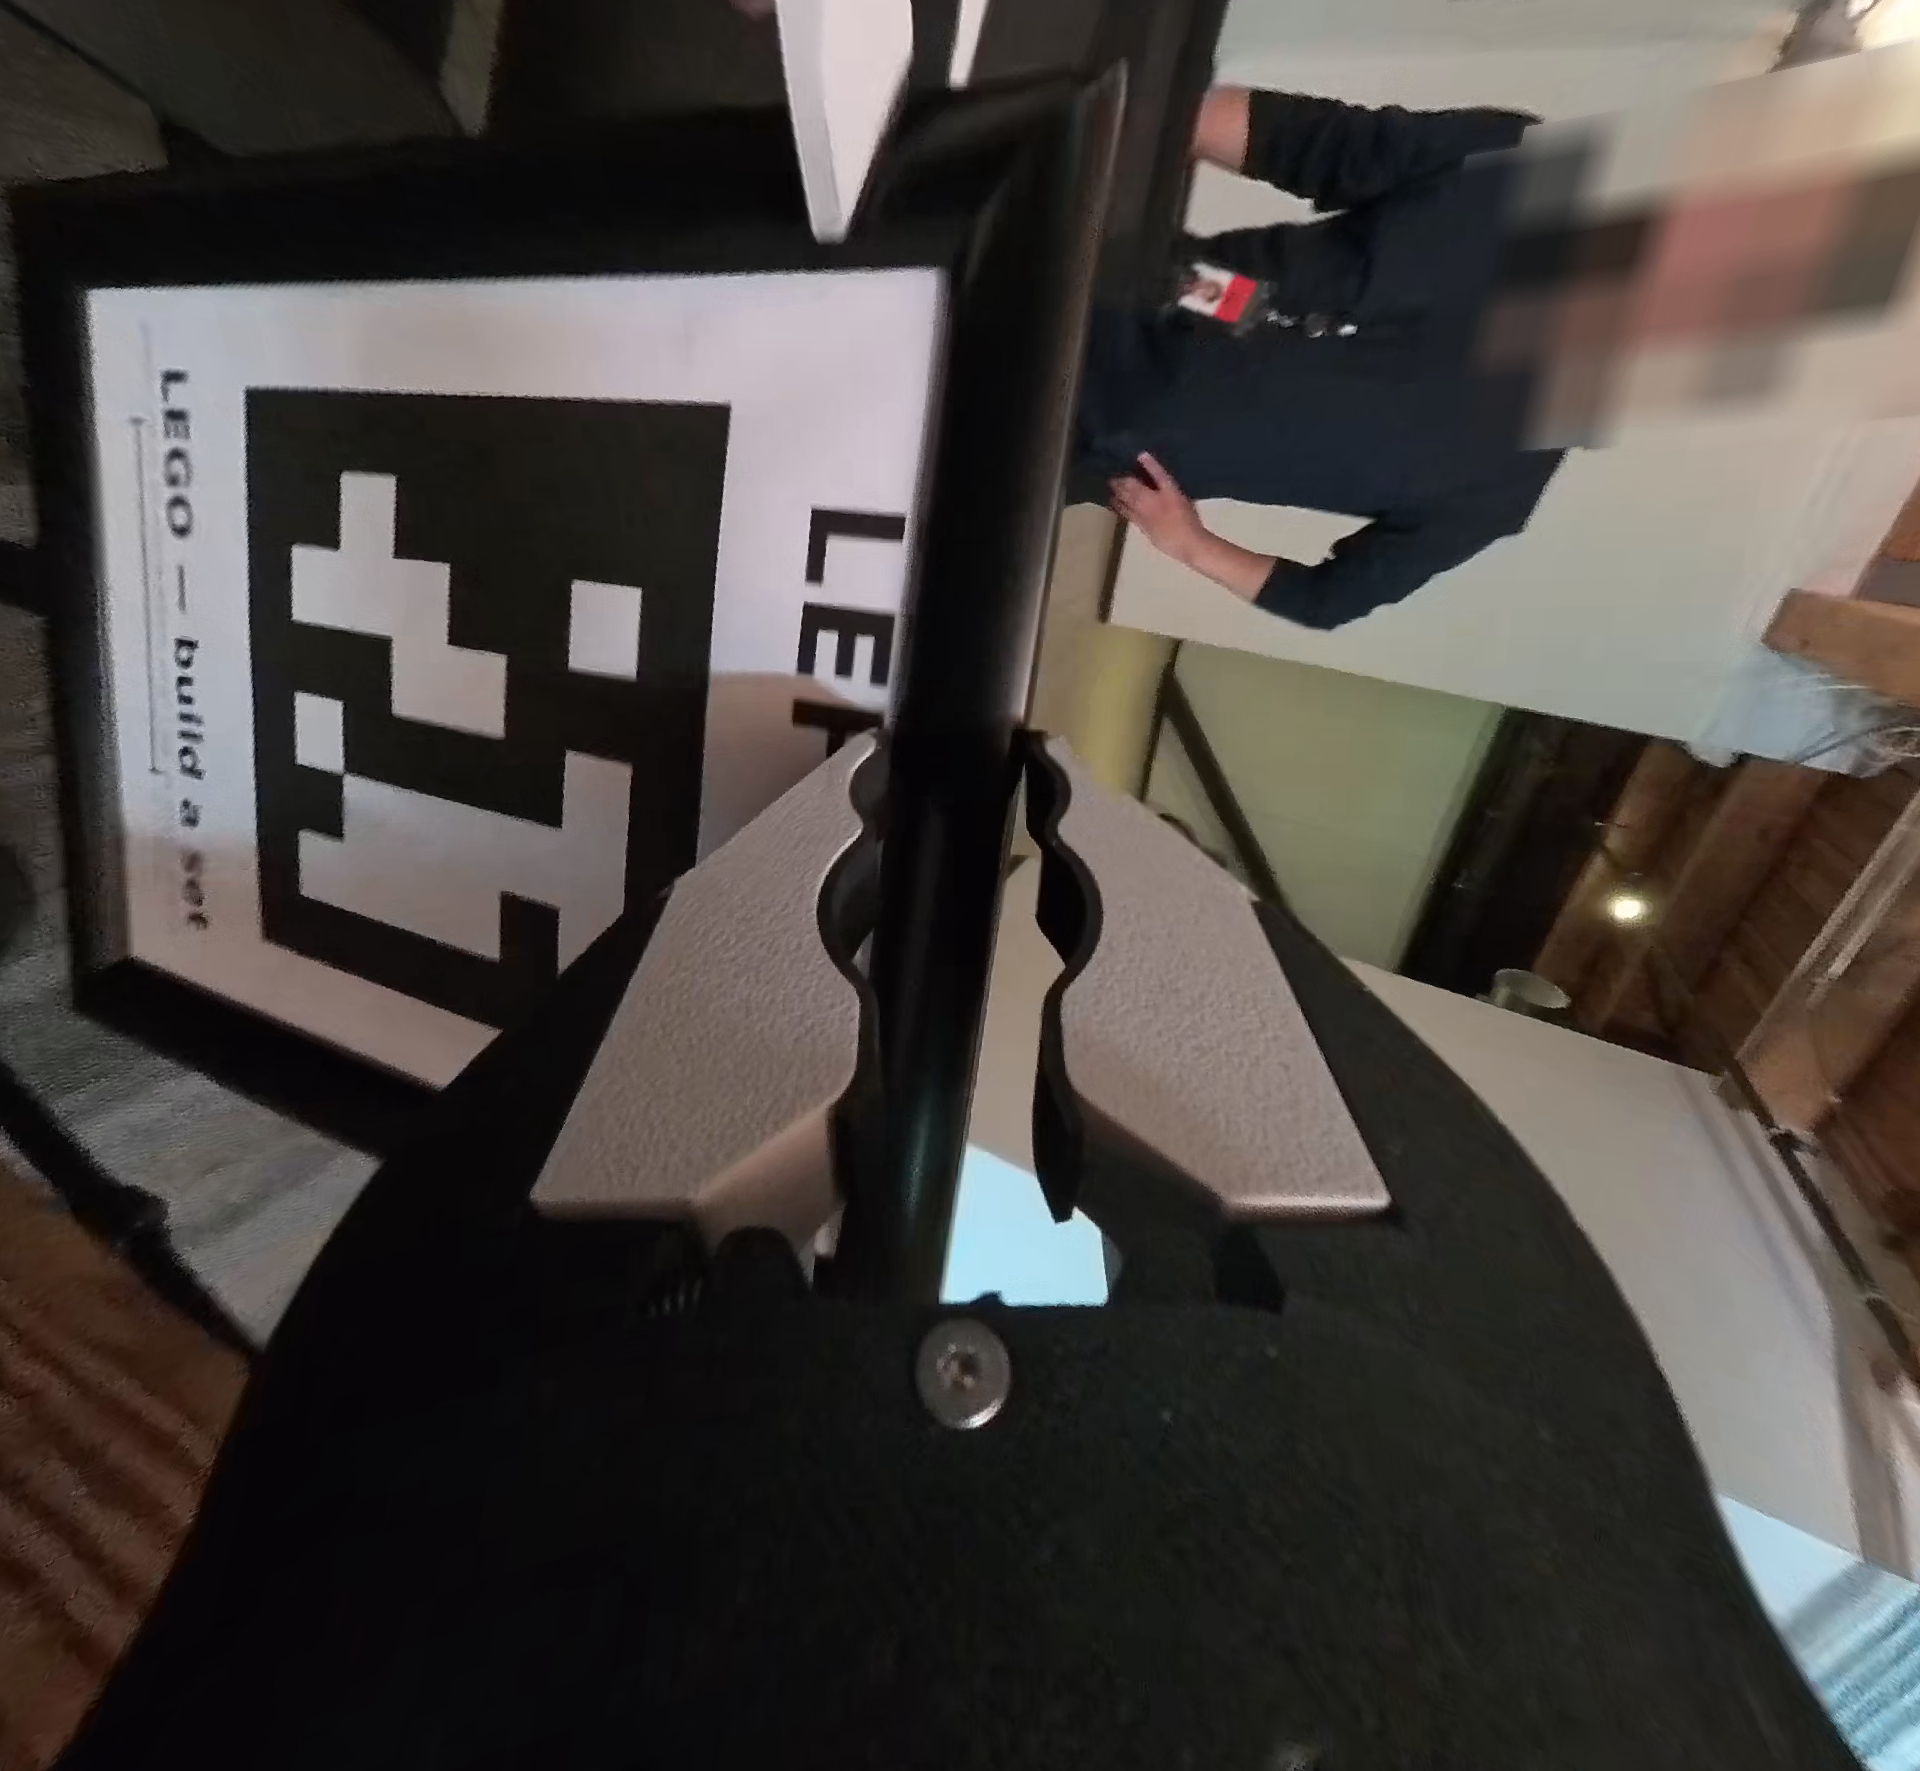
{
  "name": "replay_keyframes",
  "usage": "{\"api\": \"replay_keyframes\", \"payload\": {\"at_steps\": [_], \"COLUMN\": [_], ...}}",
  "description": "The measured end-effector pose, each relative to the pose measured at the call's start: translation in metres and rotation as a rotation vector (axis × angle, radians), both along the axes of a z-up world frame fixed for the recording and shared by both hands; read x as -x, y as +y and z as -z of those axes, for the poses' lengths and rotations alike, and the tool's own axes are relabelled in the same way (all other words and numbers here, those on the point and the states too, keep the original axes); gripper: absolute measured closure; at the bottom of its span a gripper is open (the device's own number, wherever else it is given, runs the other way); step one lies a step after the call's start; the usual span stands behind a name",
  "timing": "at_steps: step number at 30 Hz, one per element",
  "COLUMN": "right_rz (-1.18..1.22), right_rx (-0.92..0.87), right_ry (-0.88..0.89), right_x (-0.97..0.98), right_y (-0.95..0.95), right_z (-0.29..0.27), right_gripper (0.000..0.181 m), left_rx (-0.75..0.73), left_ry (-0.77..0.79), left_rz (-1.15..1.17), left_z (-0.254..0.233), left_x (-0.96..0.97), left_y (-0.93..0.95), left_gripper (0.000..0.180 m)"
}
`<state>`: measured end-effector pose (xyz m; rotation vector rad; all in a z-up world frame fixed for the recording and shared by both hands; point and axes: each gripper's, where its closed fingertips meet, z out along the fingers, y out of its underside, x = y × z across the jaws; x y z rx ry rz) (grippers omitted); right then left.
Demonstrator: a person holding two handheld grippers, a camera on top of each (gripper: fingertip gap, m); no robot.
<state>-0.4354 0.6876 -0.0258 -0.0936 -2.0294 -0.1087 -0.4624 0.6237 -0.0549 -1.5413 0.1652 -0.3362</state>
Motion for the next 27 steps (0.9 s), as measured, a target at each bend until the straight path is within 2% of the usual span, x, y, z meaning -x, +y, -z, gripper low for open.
{"api": "replay_keyframes", "payload": {"at_steps": [1,3,7,13,17,22,27], "right_rz": [-0.030,-0.114,-0.135,-0.099,-0.063,0.027,0.178], "right_rx": [-0.001,0.033,-0.022,-0.132,-0.182,-0.100,0.143], "right_ry": [0.033,0.140,0.186,0.255,0.370,0.559,0.646], "right_x": [0.001,0.005,0.019,0.028,0.031,0.025,0.018], "right_y": [-0.010,-0.040,-0.061,-0.062,-0.063,-0.061,-0.054], "right_z": [-0.002,-0.012,-0.004,0.000,-0.001,-0.003,-0.006], "right_gripper": [0.159,0.157,0.147,0.155,0.156,0.158,0.159], "left_rx": [-0.008,-0.011,0.060,0.099,0.095,0.070,0.044], "left_ry": [-0.004,0.012,0.028,-0.077,-0.118,-0.119,-0.077], "left_rz": [0.027,0.069,0.060,-0.019,-0.049,-0.064,-0.087], "left_z": [-0.002,-0.005,-0.004,-0.004,-0.003,-0.003,-0.004], "left_x": [-0.002,-0.008,-0.013,-0.009,-0.006,-0.009,-0.014], "left_y": [0.001,0.003,0.007,0.011,0.012,0.013,0.017], "left_gripper": [0.170,0.170,0.170,0.169,0.169,0.168,0.168]}}
